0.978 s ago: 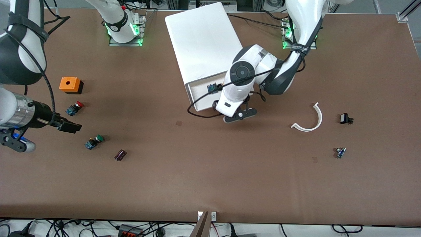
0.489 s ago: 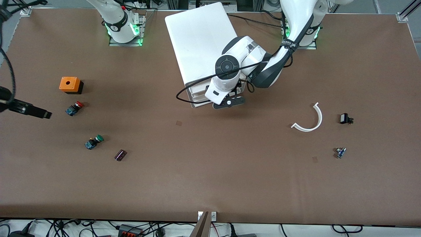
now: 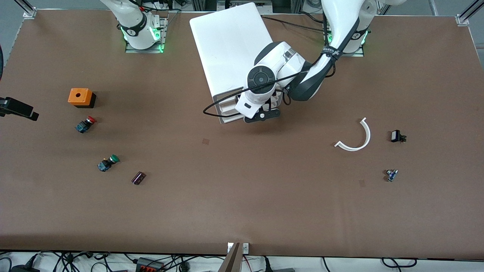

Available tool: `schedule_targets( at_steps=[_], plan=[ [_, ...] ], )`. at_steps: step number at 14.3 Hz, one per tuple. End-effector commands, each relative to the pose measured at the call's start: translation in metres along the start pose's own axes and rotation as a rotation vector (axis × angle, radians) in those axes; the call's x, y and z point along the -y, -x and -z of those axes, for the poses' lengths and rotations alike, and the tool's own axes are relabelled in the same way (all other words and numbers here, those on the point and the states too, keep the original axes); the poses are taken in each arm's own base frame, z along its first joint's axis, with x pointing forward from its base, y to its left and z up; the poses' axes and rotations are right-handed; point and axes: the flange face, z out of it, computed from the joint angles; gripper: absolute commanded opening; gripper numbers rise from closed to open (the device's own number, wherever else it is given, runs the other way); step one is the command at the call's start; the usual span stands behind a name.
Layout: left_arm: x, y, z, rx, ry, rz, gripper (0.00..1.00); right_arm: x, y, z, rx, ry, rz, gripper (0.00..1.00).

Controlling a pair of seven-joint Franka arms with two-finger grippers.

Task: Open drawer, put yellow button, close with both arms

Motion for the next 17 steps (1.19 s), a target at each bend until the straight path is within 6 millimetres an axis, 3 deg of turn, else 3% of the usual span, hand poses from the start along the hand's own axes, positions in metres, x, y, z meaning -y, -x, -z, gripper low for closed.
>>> schedule_targets(
  at_steps=[1, 5, 8, 9, 11, 15, 17],
  plan=[
    [-0.003, 0.008, -0.001, 0.032, 0.001, -0.025, 1.00, 0.015, 0.007, 0.001, -0.013, 0.019, 0.037, 1.00],
    [0.000, 0.008, -0.001, 0.045, -0.015, -0.024, 1.00, 0.016, 0.014, 0.000, 0.006, 0.033, 0.035, 1.00],
    [0.007, -0.007, 0.009, 0.008, -0.007, -0.035, 1.00, 0.012, 0.032, -0.007, 0.024, 0.032, 0.032, 1.00],
    [0.011, -0.012, 0.018, -0.026, -0.013, -0.037, 1.00, 0.014, 0.039, -0.009, 0.022, 0.032, 0.036, 1.00],
    [0.023, -0.037, 0.060, -0.113, 0.019, -0.021, 1.00, 0.014, 0.051, -0.015, 0.004, 0.030, 0.038, 1.00],
    [0.085, -0.099, 0.121, -0.237, 0.022, -0.082, 1.00, 0.013, 0.063, -0.019, 0.010, 0.027, 0.038, 1.00],
    [0.131, -0.131, 0.145, -0.274, 0.010, -0.145, 1.00, 0.016, 0.064, -0.019, 0.015, 0.027, 0.050, 1.00]
  ],
)
